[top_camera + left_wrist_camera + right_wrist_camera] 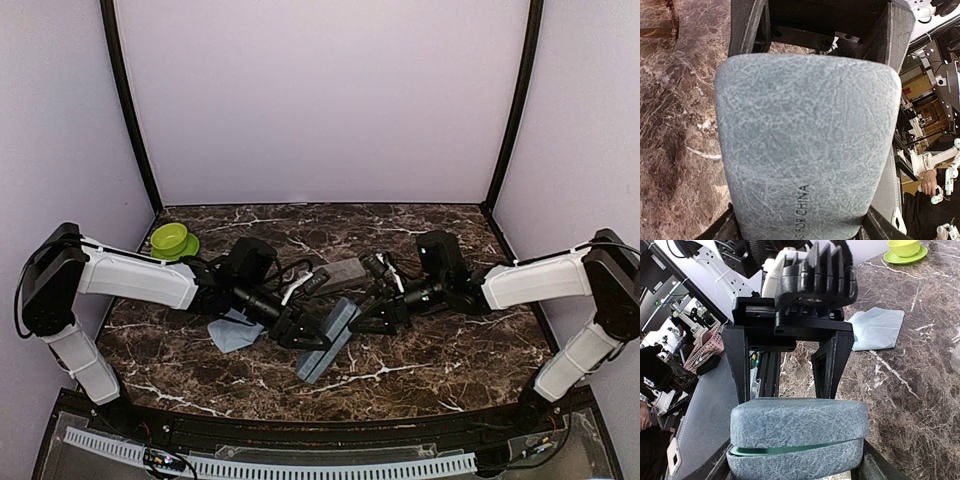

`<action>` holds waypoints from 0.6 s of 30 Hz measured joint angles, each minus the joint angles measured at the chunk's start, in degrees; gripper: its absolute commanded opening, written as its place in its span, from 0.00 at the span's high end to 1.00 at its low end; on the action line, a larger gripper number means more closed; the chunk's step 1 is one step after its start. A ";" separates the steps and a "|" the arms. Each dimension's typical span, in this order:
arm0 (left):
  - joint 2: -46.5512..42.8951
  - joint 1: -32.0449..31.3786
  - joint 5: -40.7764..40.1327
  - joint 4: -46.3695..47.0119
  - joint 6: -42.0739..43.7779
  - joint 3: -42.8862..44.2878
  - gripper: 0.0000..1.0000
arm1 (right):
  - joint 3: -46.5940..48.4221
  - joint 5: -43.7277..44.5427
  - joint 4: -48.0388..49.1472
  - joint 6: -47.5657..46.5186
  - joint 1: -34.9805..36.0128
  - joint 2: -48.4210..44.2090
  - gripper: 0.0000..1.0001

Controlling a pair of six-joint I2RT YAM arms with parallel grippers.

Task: Organize the sunglasses
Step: Open the sunglasses case.

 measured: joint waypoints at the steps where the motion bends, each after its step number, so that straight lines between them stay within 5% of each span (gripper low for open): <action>1: 0.00 0.00 0.28 0.20 0.20 -0.02 0.59 | -0.20 -0.04 0.07 -0.44 0.00 -0.26 1.00; 18: 0.09 0.85 8.76 8.55 -2.03 -2.73 0.53 | -3.37 -3.74 -0.55 -9.51 0.46 -5.11 1.00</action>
